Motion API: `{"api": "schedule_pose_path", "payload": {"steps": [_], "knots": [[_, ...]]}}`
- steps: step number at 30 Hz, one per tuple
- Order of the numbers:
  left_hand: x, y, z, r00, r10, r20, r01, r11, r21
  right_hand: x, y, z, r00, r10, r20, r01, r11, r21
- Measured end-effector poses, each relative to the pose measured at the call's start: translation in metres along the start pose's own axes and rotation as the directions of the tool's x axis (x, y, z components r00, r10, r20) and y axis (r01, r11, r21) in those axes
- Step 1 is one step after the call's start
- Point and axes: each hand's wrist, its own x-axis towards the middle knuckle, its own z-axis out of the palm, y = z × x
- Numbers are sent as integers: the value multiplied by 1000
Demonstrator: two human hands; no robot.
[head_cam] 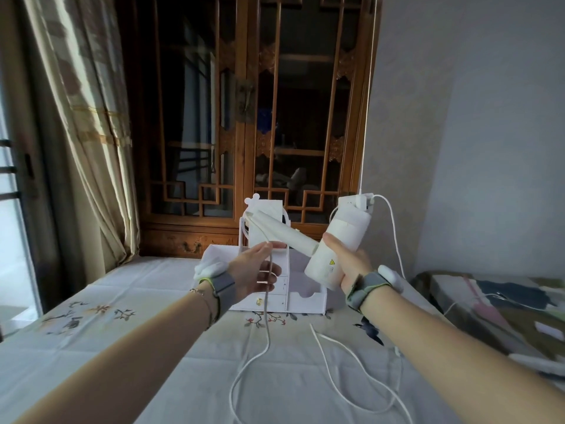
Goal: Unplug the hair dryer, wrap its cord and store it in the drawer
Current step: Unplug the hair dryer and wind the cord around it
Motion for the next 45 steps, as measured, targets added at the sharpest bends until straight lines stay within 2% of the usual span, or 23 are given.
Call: {"api": "schedule_pose_path", "payload": {"steps": [4,7,9,13,19,21,24,30,33,36,38,40,45], "knots": [[-3,-10,0,987,-1,161,4,1000,-19,2,3,1,993,62,105,-77,987,143],[-2,-24,-4,961,-19,276,37,998,-58,4,5,-2,979,93,183,-127,974,187],[1,-31,-10,955,-39,295,53,998,-39,5,6,-6,962,114,247,-166,965,203],[9,-38,-28,953,-101,284,69,990,120,11,8,-19,938,140,317,-203,963,176],[18,-37,-44,954,-104,283,18,957,290,20,10,-36,889,222,400,-250,968,16],[21,-35,-48,956,-70,285,-75,879,470,18,8,-38,882,228,413,-228,972,-49],[29,-31,-46,970,-31,243,-168,639,750,14,6,-36,859,246,450,-187,967,-170],[40,-17,-39,944,-171,282,-182,441,879,8,-1,-21,817,230,528,-3,918,-395],[42,-5,-31,957,-177,229,-173,284,943,3,-7,-9,811,228,539,174,786,-593],[39,6,-24,981,-121,154,-128,196,972,-5,-8,5,839,90,536,404,558,-725],[39,9,-23,990,-77,122,-101,227,969,-8,-6,11,871,-35,490,447,468,-762],[35,10,-20,993,-43,109,-91,311,946,-11,-4,14,901,-116,418,422,454,-784],[22,10,5,996,-18,89,-60,605,794,-12,1,18,946,-224,235,323,559,-764]]}}
